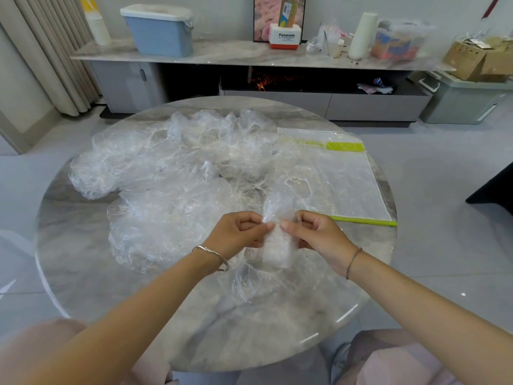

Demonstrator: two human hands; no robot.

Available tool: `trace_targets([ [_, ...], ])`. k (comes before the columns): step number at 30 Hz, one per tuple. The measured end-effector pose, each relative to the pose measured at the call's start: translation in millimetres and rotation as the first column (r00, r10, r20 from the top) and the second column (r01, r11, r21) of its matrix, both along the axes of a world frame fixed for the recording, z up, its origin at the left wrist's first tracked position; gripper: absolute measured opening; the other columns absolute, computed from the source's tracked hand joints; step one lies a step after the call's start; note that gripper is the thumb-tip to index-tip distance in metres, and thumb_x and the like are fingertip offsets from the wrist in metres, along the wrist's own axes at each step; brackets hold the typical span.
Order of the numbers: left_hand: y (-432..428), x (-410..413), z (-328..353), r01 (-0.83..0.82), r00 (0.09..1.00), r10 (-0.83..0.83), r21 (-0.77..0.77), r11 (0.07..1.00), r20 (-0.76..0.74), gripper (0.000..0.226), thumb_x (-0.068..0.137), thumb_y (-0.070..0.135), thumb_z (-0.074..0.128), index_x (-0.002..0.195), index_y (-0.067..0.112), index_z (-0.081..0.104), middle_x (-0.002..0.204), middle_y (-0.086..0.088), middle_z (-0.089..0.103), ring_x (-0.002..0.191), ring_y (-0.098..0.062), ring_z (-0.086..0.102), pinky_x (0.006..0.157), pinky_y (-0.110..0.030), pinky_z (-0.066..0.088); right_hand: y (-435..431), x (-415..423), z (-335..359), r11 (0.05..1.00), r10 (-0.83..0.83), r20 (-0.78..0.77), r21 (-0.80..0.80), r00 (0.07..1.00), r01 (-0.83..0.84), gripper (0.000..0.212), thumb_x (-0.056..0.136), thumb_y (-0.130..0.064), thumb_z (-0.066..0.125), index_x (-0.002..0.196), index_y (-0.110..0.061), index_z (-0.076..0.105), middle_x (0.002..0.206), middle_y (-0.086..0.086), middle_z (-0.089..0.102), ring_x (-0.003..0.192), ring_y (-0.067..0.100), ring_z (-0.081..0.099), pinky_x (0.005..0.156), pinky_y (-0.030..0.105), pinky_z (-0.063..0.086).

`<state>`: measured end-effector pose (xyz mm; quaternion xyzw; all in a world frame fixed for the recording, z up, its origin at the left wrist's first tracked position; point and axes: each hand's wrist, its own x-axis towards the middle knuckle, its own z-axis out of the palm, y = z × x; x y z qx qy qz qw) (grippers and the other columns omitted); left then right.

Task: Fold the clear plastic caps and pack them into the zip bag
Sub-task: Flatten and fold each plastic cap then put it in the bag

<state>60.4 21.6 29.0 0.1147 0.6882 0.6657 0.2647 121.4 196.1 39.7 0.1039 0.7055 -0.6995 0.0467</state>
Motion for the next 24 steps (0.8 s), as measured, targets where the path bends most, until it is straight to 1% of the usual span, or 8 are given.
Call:
trace_targets([
  [3,-4,-2,11,-0.038,0.999,0.037,0.013,0.999,0.036,0.011,0.083,0.014,0.069,0.080,0.010,0.059,0.066,-0.003,0.069,0.058,-0.011,0.062,0.057,-0.020,0.053,-3,-2,11,0.998,0.055,0.046,0.007,0.997,-0.055,0.020,0.088,-0.016,0.064,0.106,-0.013,0.058,0.069,0.002,0.068,0.058,0.012,0.061,0.057,0.023,0.053],
  [9,-12,-7,24,0.014,0.996,-0.016,0.023,1.000,0.085,0.019,0.086,0.014,0.065,0.102,0.013,0.056,0.065,-0.004,0.066,0.044,-0.013,0.056,0.049,-0.021,0.052,-3,-6,23,1.000,0.016,-0.027,0.014,1.000,-0.016,0.013,0.087,-0.006,0.062,0.094,-0.017,0.065,0.063,0.003,0.065,0.050,0.011,0.058,0.050,0.021,0.050],
  [12,-15,-9,26,0.025,0.974,-0.057,0.147,0.989,0.218,0.019,0.087,0.012,0.062,0.106,0.012,0.059,0.075,-0.006,0.066,0.051,-0.014,0.062,0.049,-0.019,0.052,-1,-8,26,0.997,0.025,-0.050,-0.075,0.998,-0.029,0.019,0.087,-0.003,0.059,0.090,-0.017,0.071,0.071,0.001,0.067,0.055,0.009,0.059,0.052,0.020,0.051],
  [14,-16,-9,28,0.031,0.963,-0.084,0.202,0.979,0.257,0.015,0.092,0.008,0.052,0.099,0.012,0.064,0.074,-0.002,0.067,0.056,-0.013,0.064,0.052,-0.018,0.053,1,-8,27,0.991,0.038,-0.056,-0.125,0.998,-0.045,0.025,0.088,0.000,0.055,0.086,-0.017,0.073,0.078,0.000,0.070,0.061,0.010,0.061,0.056,0.021,0.053],
  [18,-17,-11,29,0.039,0.946,-0.116,0.247,0.968,0.304,0.029,0.089,0.014,0.042,0.098,0.006,0.069,0.089,-0.011,0.068,0.071,-0.022,0.066,0.060,-0.027,0.056,3,-7,27,0.988,0.041,-0.008,-0.146,0.999,-0.042,0.029,0.092,0.002,0.044,0.085,-0.009,0.070,0.070,-0.001,0.068,0.059,0.010,0.062,0.058,0.021,0.053],
  [20,-16,-11,29,0.044,0.964,-0.085,0.164,0.985,0.251,0.030,0.091,0.023,0.047,0.093,0.008,0.073,0.094,-0.012,0.069,0.077,-0.025,0.066,0.063,-0.030,0.056,4,-7,28,0.994,0.032,0.005,-0.109,0.999,-0.032,0.030,0.094,-0.004,0.041,0.086,-0.007,0.070,0.077,0.002,0.070,0.063,0.012,0.063,0.060,0.024,0.053],
  [22,-12,-8,27,0.025,0.998,-0.026,0.019,1.000,0.056,0.016,0.089,0.020,0.060,0.088,0.012,0.074,0.096,-0.007,0.070,0.078,-0.020,0.066,0.061,-0.024,0.055,4,-9,26,0.996,0.006,0.013,-0.085,1.000,-0.005,0.023,0.095,-0.014,0.047,0.089,-0.008,0.069,0.085,0.002,0.070,0.068,0.013,0.064,0.064,0.026,0.053],
  [24,-8,-3,24,-0.023,0.992,0.019,-0.033,0.999,-0.122,0.007,0.080,0.010,0.072,0.086,0.012,0.071,0.098,-0.006,0.068,0.070,-0.011,0.067,0.059,-0.019,0.053,3,-10,21,0.996,-0.054,0.010,-0.071,0.998,0.055,0.011,0.089,-0.022,0.060,0.096,-0.013,0.062,0.089,0.002,0.069,0.073,0.015,0.064,0.070,0.028,0.054],
])
